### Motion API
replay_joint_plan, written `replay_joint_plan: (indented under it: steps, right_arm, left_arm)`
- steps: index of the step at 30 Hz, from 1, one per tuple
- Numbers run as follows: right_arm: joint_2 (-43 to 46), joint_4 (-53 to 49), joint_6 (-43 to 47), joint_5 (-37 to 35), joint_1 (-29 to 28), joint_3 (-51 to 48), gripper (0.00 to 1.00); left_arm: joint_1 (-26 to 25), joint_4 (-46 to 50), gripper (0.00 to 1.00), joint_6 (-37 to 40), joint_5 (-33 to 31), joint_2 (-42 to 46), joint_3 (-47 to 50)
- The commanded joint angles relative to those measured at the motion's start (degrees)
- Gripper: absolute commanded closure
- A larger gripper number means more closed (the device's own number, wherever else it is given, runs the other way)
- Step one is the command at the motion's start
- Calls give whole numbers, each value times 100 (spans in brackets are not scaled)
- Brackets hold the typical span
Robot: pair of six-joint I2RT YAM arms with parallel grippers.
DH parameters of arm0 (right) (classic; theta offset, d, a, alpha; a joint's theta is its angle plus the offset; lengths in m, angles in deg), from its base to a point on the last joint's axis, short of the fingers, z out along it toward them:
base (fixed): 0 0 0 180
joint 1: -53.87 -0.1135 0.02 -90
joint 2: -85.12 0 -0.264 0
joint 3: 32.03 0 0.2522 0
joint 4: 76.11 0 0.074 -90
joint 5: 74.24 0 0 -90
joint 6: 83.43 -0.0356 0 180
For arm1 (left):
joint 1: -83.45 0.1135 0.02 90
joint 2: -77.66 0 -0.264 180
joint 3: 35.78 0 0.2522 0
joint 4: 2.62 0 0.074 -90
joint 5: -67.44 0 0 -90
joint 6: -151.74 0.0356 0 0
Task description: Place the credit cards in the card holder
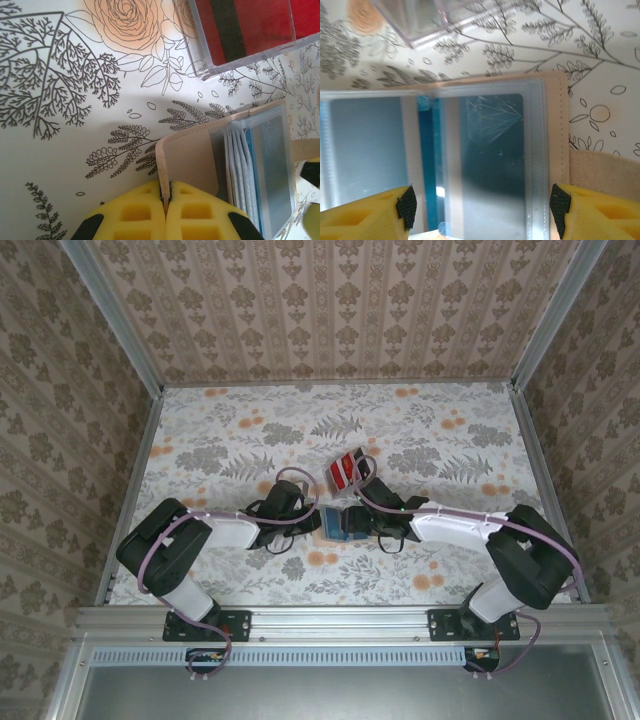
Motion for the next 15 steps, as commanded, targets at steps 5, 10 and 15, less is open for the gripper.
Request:
replay_joint_plan:
  steps: [5, 10, 15]
  right_arm:
    - [-386, 14, -20, 190, 27, 131, 26]
    - [-380, 134, 15, 345, 4, 175, 26]
    - [28, -132, 37, 16, -10, 156, 26]
  left_arm:
    - [-45, 395, 100, 49, 11, 51, 35]
    - [-38, 428, 100, 75, -10, 45, 41]
    - [-44, 439, 100, 87, -42, 78, 35]
